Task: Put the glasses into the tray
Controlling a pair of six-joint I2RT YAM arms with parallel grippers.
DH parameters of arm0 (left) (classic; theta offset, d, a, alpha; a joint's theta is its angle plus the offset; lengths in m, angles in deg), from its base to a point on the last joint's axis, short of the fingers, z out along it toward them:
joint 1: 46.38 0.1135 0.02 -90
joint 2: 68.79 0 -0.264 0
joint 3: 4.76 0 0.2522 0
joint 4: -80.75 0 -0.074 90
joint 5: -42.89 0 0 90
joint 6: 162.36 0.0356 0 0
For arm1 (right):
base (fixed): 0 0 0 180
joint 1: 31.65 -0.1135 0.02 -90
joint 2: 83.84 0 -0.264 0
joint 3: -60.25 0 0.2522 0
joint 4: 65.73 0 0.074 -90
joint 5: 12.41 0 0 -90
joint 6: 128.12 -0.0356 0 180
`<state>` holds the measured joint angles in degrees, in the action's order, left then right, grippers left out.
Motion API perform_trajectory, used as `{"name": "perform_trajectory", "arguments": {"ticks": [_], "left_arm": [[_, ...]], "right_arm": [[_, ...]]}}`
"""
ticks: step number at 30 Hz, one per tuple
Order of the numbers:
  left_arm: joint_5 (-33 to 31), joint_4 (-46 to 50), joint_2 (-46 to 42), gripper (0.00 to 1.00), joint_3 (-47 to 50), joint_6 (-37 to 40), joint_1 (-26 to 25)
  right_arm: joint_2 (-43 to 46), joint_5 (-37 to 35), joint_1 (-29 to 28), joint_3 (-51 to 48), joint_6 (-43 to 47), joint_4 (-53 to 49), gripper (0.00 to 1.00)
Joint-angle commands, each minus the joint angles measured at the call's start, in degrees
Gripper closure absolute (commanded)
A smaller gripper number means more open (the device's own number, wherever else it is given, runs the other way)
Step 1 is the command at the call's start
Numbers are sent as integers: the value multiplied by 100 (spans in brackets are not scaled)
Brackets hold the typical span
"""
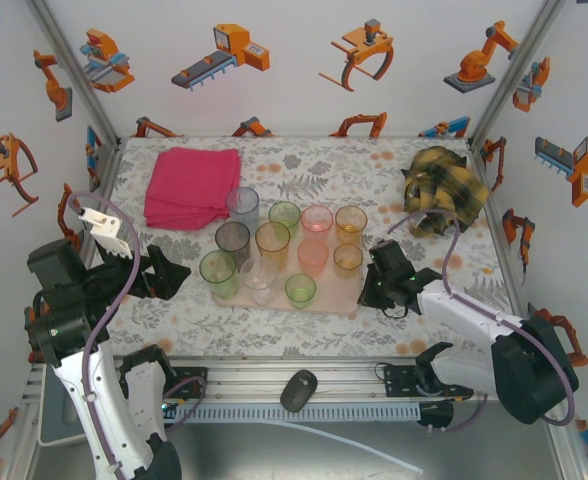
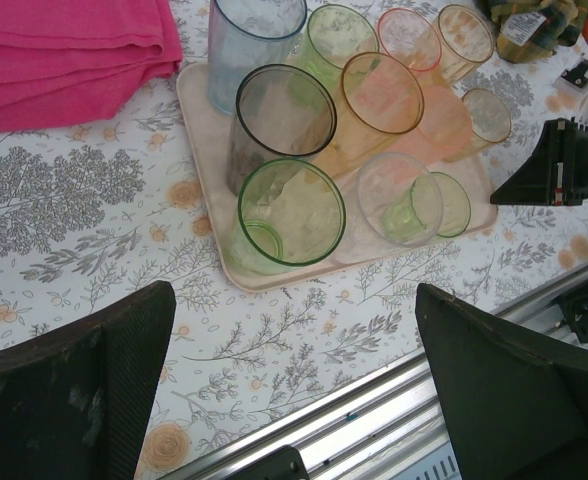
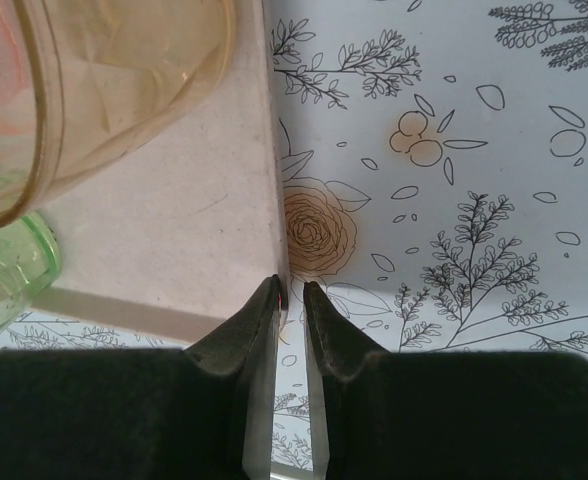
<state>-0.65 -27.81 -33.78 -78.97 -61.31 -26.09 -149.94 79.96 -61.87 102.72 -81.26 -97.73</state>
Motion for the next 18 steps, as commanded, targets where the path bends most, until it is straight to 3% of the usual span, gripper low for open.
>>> {"name": "perform_trajectory", "arguments": {"ticks": [1,4,18], "left_arm": [[180,-10,-50,3,-44,117,-16],[400,5,-58,3,-48,111,-17],[235,107,-184,3,-20,227,-17]], "right_arm": [[-34,-20,16,-90,-80,125,81],[-30,-26,13,-106,-106,145,82],[62,-123,8,-119,-133,84,84]]}}
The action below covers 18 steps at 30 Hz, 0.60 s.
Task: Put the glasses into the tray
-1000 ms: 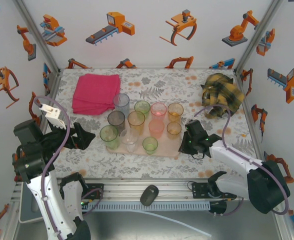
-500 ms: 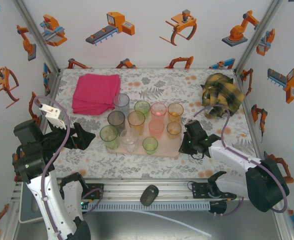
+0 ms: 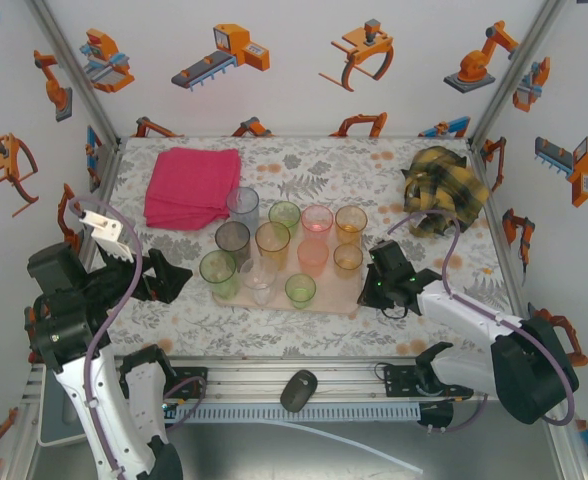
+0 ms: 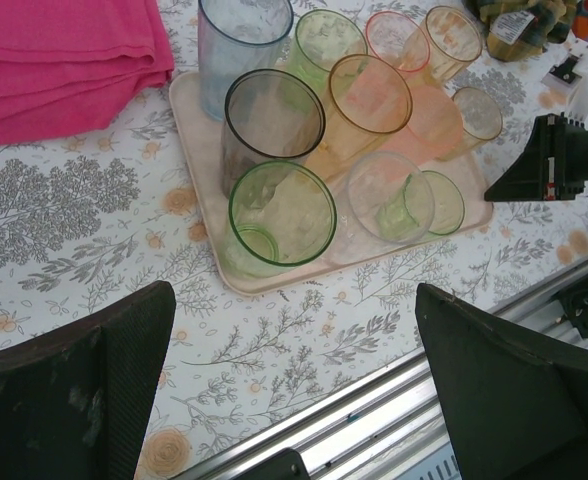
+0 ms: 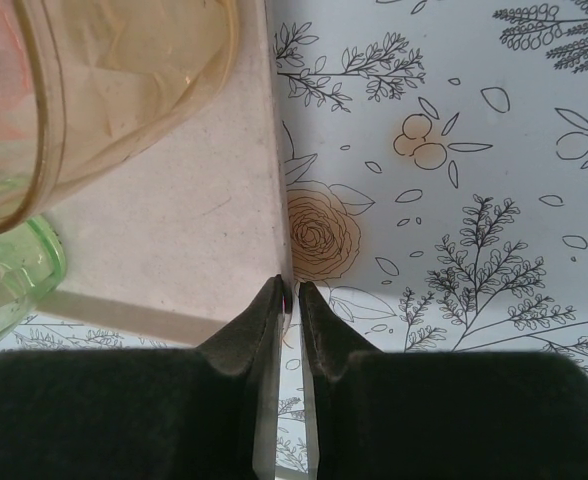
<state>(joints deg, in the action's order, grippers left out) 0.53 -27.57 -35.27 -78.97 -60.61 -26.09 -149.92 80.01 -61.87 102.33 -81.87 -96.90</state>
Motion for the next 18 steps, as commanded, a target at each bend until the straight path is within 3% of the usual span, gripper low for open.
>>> {"name": "perform_trajectory", "arguments": {"ticks": [1,9,18], "left_arm": [[120,80,-32,3,-18,145,-9],[123,89,-21,3,-52,135,-16],[115,96,-49,3,-7,160,-15]], "right_arm": [[82,-127,8,-90,-85,17,84],[-38,-160,9,-129,-118,193,88],[-364,-246,14,125,-18,281,99]]}}
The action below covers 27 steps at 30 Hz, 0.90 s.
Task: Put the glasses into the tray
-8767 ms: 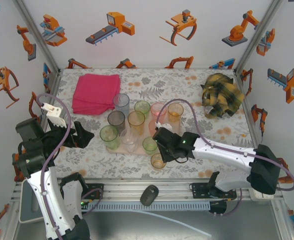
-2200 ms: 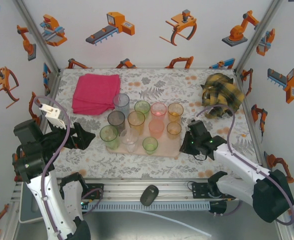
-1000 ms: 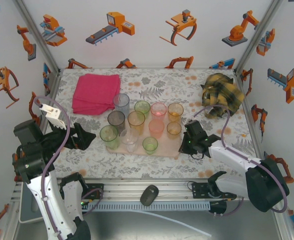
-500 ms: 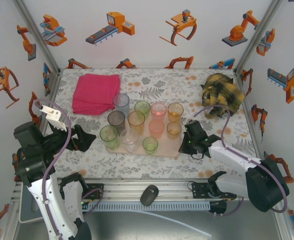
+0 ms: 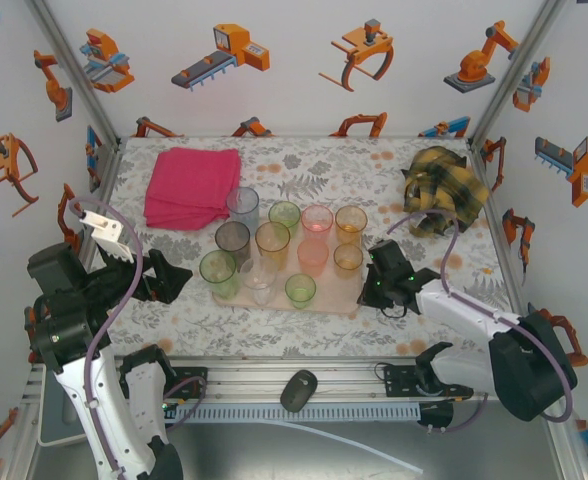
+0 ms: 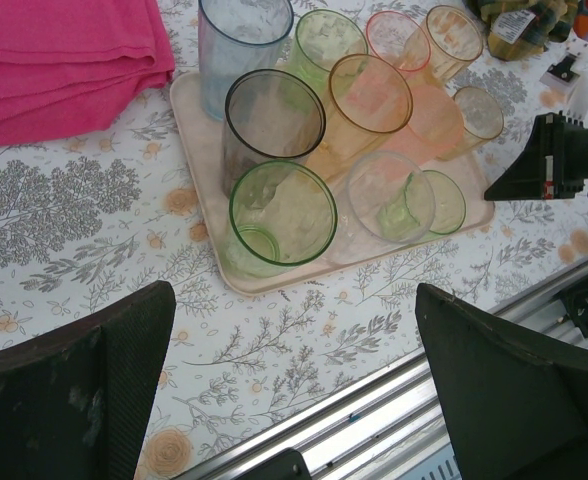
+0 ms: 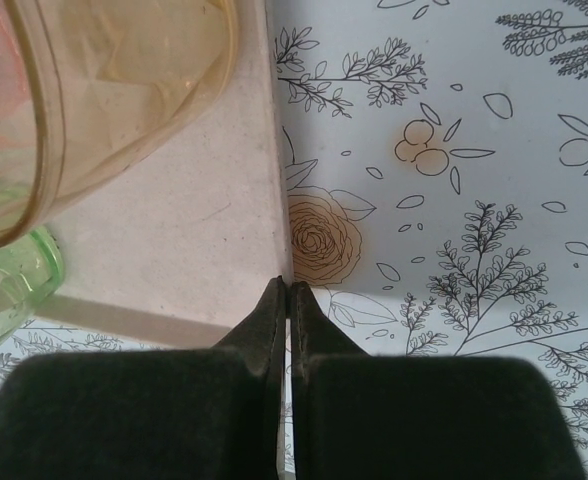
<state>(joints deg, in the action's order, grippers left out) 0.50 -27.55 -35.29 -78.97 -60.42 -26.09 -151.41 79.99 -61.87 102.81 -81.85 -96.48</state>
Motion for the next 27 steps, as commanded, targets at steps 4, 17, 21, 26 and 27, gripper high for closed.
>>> {"name": "perform_trajectory", "arguments": {"ticks": [4,17,21,26,27], "left_arm": [[114,92,-43,3,-9,144,-17],[91,91,-51,3,-20,148,-17],[64,97,-51,3,-3,163,-17],[64,102,-36,3,-24,175,-15],[64,99,-40,3,-25,167,-17]], "right_arm": [[-350,-325,16,227,81,254,100],[-963,-468,25,963,487,-32,100],[-1068,-502,47,1028,514,-32,100],[-1156,-465,73,1078,553,-13,99],[-1161,-468,77,1073,555,-11,99]]}}
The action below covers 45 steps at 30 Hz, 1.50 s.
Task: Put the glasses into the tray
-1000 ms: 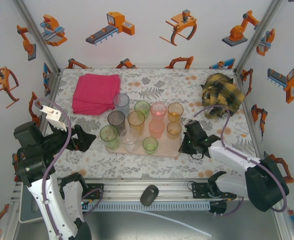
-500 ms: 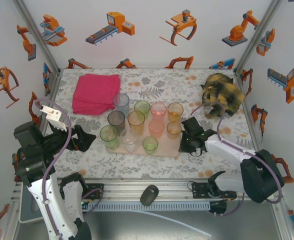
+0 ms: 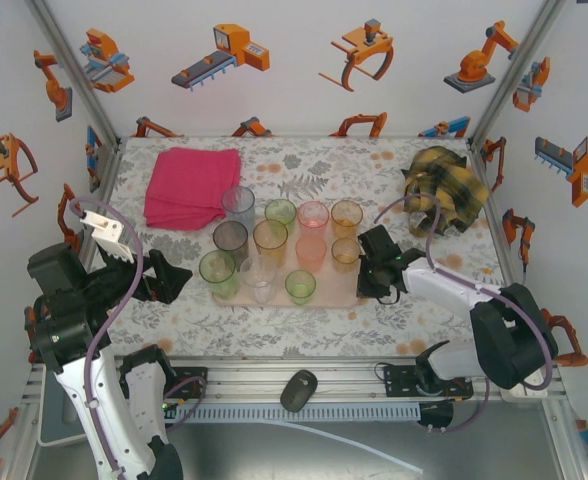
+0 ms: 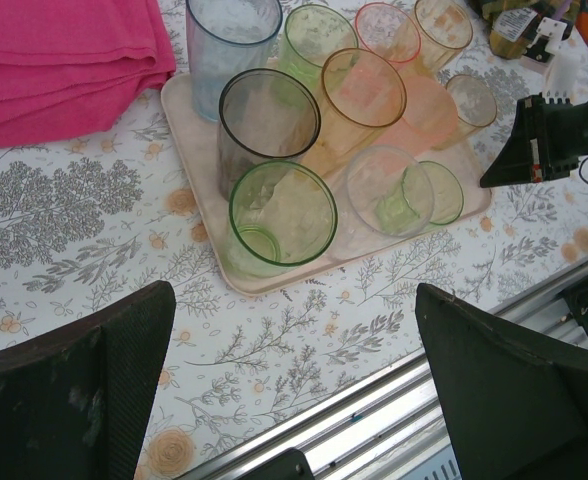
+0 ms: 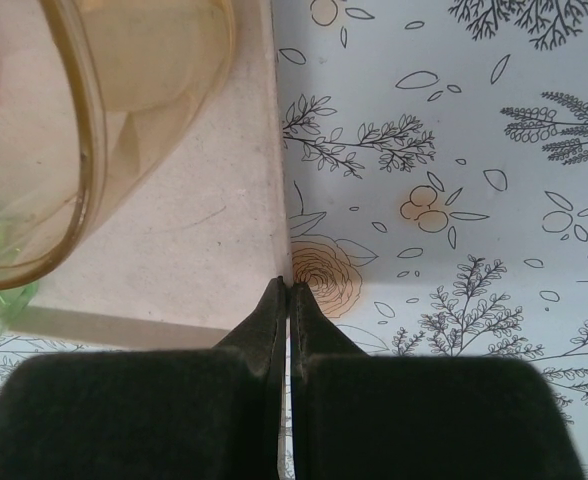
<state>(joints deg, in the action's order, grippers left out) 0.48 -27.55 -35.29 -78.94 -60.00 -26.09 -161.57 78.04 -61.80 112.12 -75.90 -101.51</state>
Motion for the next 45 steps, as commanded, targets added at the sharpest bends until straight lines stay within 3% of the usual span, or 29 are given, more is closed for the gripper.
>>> {"name": "perform_trajectory", "arguments": {"ticks": [1,7,17,29,32,34,38,45], "left_arm": [[66,101,-44,3,-22,131,-17],[67,96,-15,3,-56,127,-17],[-339,-14,220,3,-336,-331,-17],[-1157,-260,893,3,-977,-1017,-12],[-1528,-478,1103,3,-1030,-1338,-16],[-1769,-582,1265,3,-1066,-1499,-17],[-2223,-632,1639,3,-1167,-1782,-16],[-2343,-1046,1921,3,-934,-2202,-17]], "right_arm": [[-129,-280,71,136,-39,496,98],[-67,-232,72,129,4,488,95],[374,-325,76,78,38,183,74],[1489,-717,88,555,150,-1203,57],[1819,-975,159,846,165,-1576,29],[1972,-1143,238,1096,258,-1835,1],[2095,-1211,459,1668,556,-2252,1],[2082,-1310,617,2293,896,-2437,1]]}}
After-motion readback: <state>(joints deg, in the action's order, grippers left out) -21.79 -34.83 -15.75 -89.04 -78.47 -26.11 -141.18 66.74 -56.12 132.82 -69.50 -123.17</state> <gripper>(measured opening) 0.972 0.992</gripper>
